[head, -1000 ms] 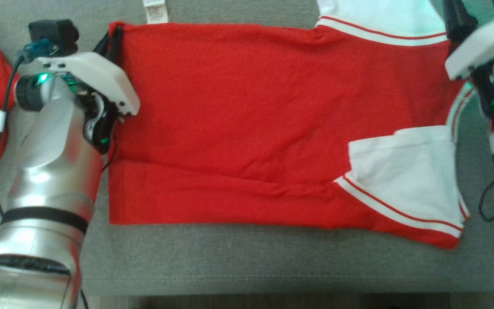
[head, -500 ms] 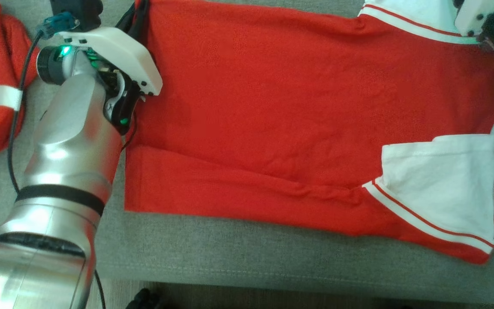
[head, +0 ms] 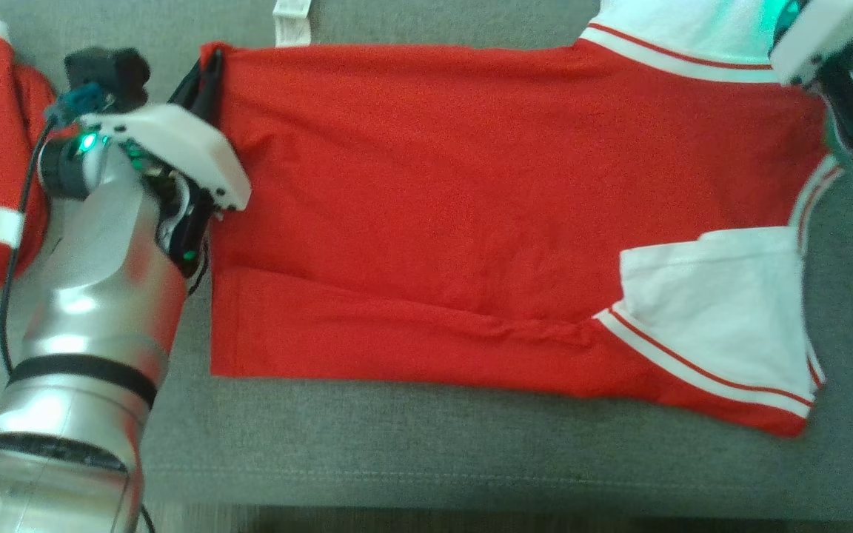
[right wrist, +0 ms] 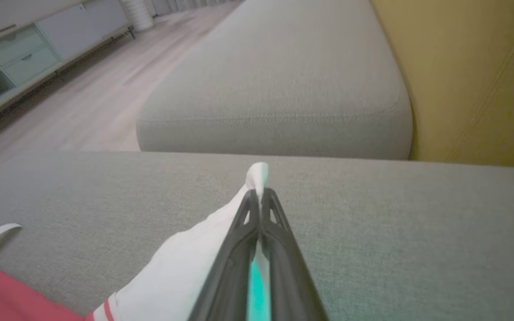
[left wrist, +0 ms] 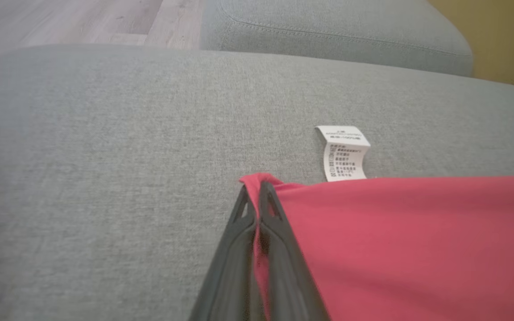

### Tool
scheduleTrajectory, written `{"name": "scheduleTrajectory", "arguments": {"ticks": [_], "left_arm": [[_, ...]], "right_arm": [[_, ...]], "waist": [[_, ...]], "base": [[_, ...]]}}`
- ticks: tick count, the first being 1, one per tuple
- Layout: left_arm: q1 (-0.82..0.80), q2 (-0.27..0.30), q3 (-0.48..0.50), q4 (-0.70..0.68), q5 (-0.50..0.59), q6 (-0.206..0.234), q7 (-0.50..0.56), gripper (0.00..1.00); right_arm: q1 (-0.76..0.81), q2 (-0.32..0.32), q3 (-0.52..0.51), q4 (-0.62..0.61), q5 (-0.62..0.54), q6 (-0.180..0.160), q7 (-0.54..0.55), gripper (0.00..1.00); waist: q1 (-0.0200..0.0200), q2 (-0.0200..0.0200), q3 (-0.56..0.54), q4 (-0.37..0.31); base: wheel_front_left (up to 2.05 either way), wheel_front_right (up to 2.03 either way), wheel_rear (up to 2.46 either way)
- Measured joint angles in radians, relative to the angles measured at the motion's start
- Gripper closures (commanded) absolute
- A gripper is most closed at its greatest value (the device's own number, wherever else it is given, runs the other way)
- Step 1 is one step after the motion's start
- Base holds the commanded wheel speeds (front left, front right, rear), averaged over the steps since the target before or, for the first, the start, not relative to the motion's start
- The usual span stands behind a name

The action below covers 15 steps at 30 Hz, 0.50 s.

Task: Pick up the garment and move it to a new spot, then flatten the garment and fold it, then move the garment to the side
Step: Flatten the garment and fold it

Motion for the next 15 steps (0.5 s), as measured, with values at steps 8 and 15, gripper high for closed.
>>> {"name": "scheduleTrajectory", "arguments": {"ticks": [8,15], "left_arm": [[0.088,0.054,0.001,-0.113,0.001,0.013,-0.017,1.0],[0.228,0.091,0.004,-0.252,0.0,0.036,-0.018,1.0]], "right_arm": [[0.166,-0.062,0.008,-0.18,0.065,0.0,-0.097,1.0],[0.341,-0.074,-0.038,-0.31,0.072,0.0,-0.106,1.0]], "waist": [[0.0,0.0,-0.103,-0.03],[-0.0001,0.0001,-0.163,-0.06]], "base": [[0.0,0.0,0.0],[0.0,0.0,0.0]]}}
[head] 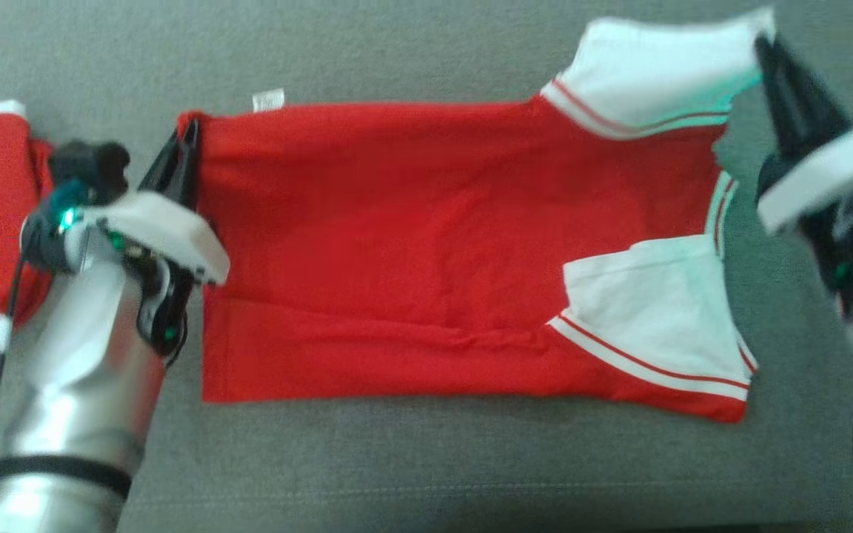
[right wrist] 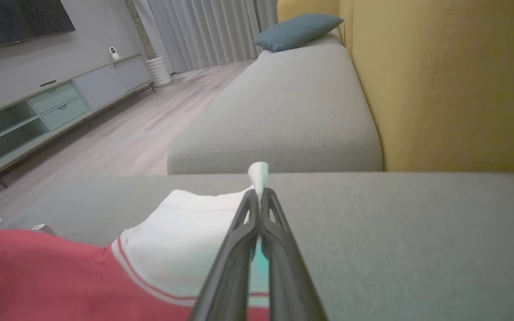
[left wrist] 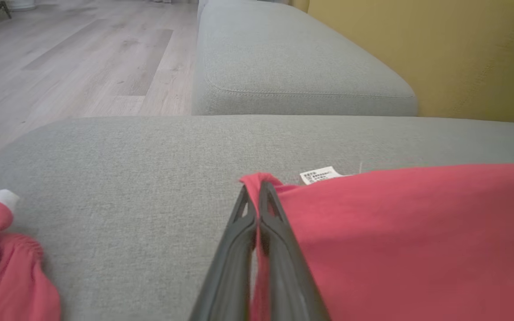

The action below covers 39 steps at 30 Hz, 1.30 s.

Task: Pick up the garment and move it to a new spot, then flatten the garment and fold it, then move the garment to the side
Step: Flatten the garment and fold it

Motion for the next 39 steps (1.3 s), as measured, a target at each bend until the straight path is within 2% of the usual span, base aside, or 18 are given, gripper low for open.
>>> {"name": "scheduleTrajectory", "arguments": {"ticks": [5,6,9,13,19,20,21,24,29,34,39], "left_arm": [[0.162,0.024,0.022,-0.165,-0.012,0.044,0.0,1.0],[0.24,0.031,0.03,-0.225,-0.026,0.06,0.0,1.0],[0.349,0.042,0.031,-0.301,-0.042,0.082,0.006,1.0],[0.446,0.053,0.035,-0.384,-0.062,0.112,0.041,1.0],[0.52,0.066,0.035,-0.451,-0.089,0.131,0.102,0.98],[0.529,0.066,0.035,-0.456,-0.097,0.131,0.109,0.62],[0.539,0.066,0.035,-0.46,-0.104,0.133,0.115,0.0],[0.566,0.068,0.036,-0.471,-0.106,0.148,0.115,0.0],[0.627,0.073,0.062,-0.538,-0.078,0.218,0.046,0.0],[0.661,0.069,0.067,-0.652,0.001,0.292,0.009,0.0],[0.671,0.067,0.072,-0.762,0.062,0.328,0.001,0.0]], "right_arm": [[0.206,0.013,-0.045,-0.101,0.007,0.0,0.039,1.0],[0.291,0.033,-0.075,-0.128,0.007,0.0,0.054,1.0],[0.403,0.071,-0.119,-0.163,0.001,0.0,0.072,1.0],[0.506,0.123,-0.176,-0.223,-0.022,0.0,0.094,1.0],[0.63,0.193,-0.257,-0.307,-0.081,0.0,0.144,0.98],[0.648,0.205,-0.268,-0.316,-0.089,0.0,0.152,0.51],[0.665,0.218,-0.277,-0.324,-0.105,0.0,0.158,0.0],[0.704,0.252,-0.314,-0.354,-0.148,0.0,0.161,0.0],[0.733,0.294,-0.347,-0.457,-0.247,0.0,0.118,0.0],[0.738,0.315,-0.378,-0.54,-0.34,0.0,0.088,0.0],[0.738,0.326,-0.384,-0.605,-0.409,0.0,0.084,0.0]], "waist": [[0.0,0.0,-0.029,-0.032],[0.0,0.0,-0.034,-0.042],[0.0,0.0,-0.038,-0.049],[0.0,0.0,-0.042,-0.052],[0.0,0.0,-0.051,-0.055],[0.0,0.0,-0.052,-0.056],[0.0,0.0,-0.054,-0.058],[0.0,0.0,-0.063,-0.061],[0.0,0.0,-0.084,-0.064],[0.0,0.0,-0.108,-0.057],[0.0,0.0,-0.133,-0.048]], "base": [[0.0,0.0,0.0],[0.0,0.0,0.0],[0.0,0.0,0.0],[0.0,0.0,0.0],[0.0,0.0,0.0],[0.0,0.0,0.0],[0.0,0.0,0.0],[0.0,0.0,0.0],[0.0,0.0,0.0],[0.0,0.0,0.0],[0.0,0.0,0.0]]}}
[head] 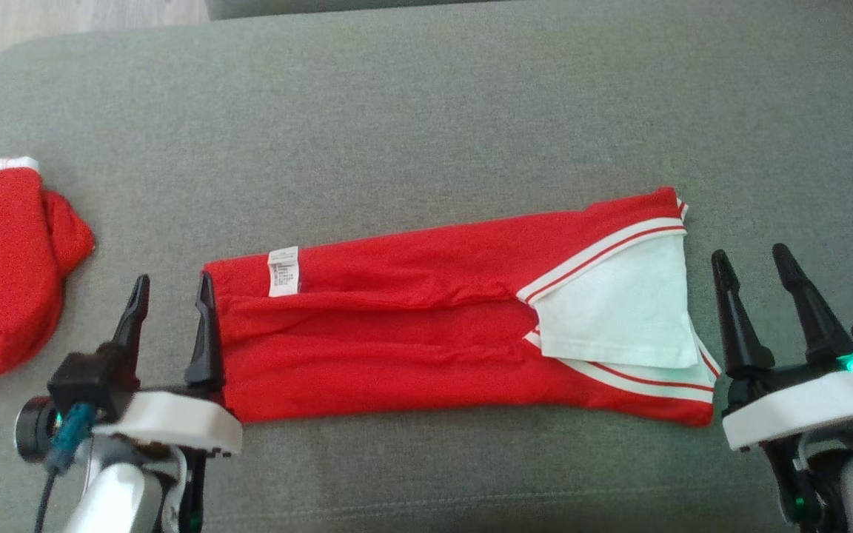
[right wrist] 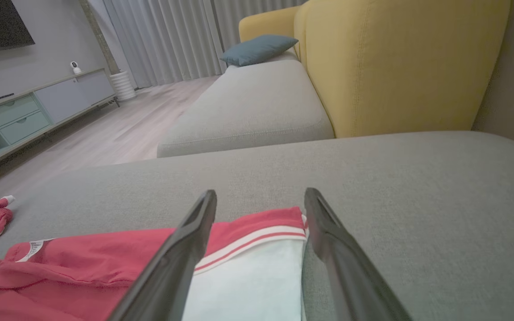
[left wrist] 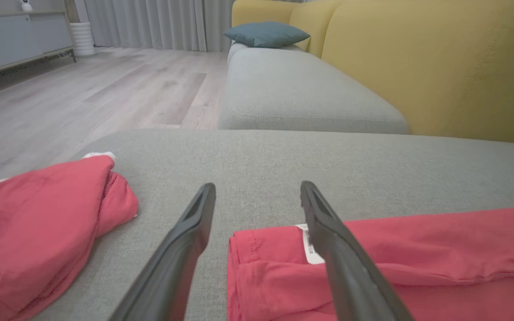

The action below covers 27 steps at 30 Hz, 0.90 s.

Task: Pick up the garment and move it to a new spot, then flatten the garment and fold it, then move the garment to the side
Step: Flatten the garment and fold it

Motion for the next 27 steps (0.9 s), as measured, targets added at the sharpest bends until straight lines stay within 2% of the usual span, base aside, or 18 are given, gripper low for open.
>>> {"name": "scheduleTrajectory", "arguments": {"ticks": [8,20,27], "left_arm": [[0.064,0.001,0.0,-0.087,0.047,0.03,-0.001,0.0],[0.069,0.003,-0.001,-0.09,0.047,0.039,-0.001,0.0],[0.065,0.004,-0.006,-0.09,0.047,0.038,-0.001,0.0]], "right_arm": [[0.04,0.023,-0.003,-0.043,-0.031,0.0,0.0,0.0],[0.041,0.035,-0.008,-0.046,-0.033,0.0,0.005,0.0],[0.035,0.017,0.001,0.04,-0.036,0.0,0.04,0.0]], "waist": [[0.0,0.0,-0.023,-0.001],[0.0,0.0,-0.004,-0.007],[0.0,0.0,0.023,-0.003]], "base": [[0.0,0.0,0.0],[0.0,0.0,0.0],[0.0,0.0,0.0]]}}
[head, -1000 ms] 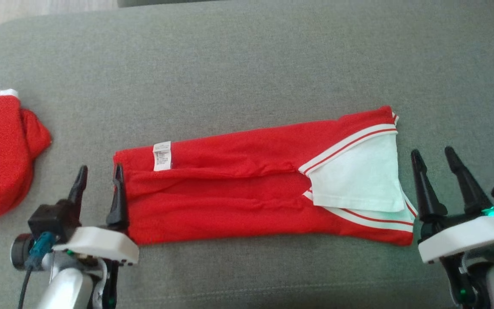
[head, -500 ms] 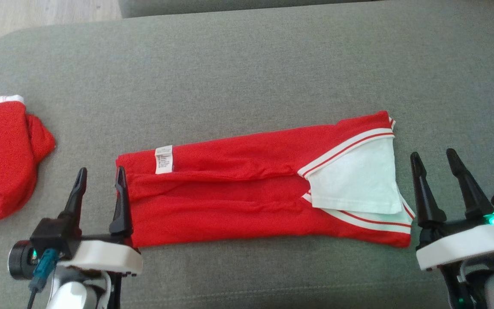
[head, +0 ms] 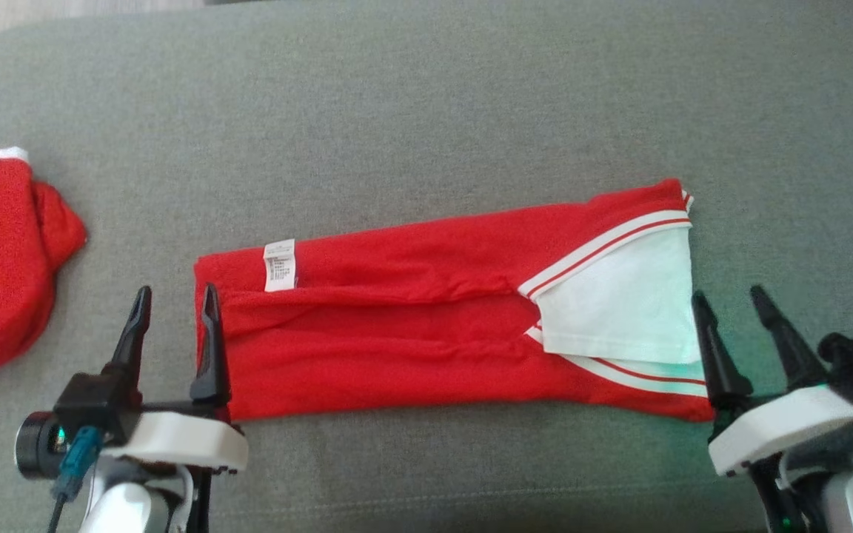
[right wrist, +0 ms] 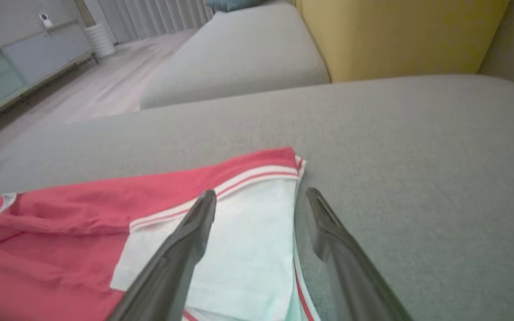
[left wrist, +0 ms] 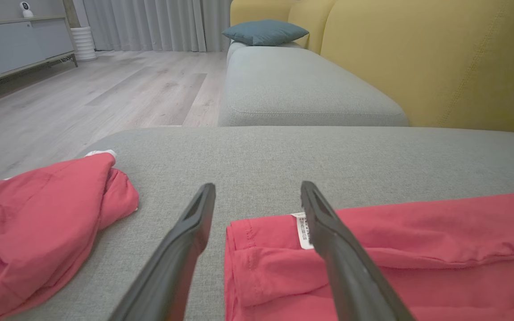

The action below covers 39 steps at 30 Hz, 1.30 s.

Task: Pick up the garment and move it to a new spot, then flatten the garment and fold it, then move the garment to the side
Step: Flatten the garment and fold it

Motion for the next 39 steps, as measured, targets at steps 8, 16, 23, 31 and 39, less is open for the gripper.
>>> {"name": "scheduleTrajectory", "arguments": {"ticks": [8,16,23,31,39], "left_arm": [[-0.066,-0.003,-0.006,0.002,0.0,-0.007,0.0,0.0],[-0.107,-0.014,-0.01,0.029,0.0,-0.027,0.0,0.0],[-0.106,-0.025,-0.006,0.039,0.007,-0.033,0.0,0.0],[-0.106,-0.034,-0.001,0.039,0.016,-0.043,0.0,0.0],[-0.105,-0.042,0.004,0.04,0.027,-0.052,0.0,0.0]], "right_arm": [[-0.121,-0.048,0.023,0.21,0.031,0.0,0.056,0.0],[-0.23,-0.06,0.064,0.345,0.06,0.0,0.206,0.0],[-0.244,-0.06,0.061,0.332,0.11,0.0,0.287,1.0],[-0.177,-0.092,-0.084,0.275,0.129,0.0,0.263,1.0],[-0.118,-0.126,-0.22,0.238,0.1,0.0,0.264,1.0]], "waist": [[0.0,0.0,0.06,0.013],[0.0,0.0,0.096,0.03],[0.0,0.0,0.088,0.029],[0.0,0.0,0.074,0.017],[0.0,0.0,0.063,0.001]], "base": [[0.0,0.0,0.0],[0.0,0.0,0.0],[0.0,0.0,0.0],[0.0,0.0,0.0],[0.0,0.0,0.0]]}}
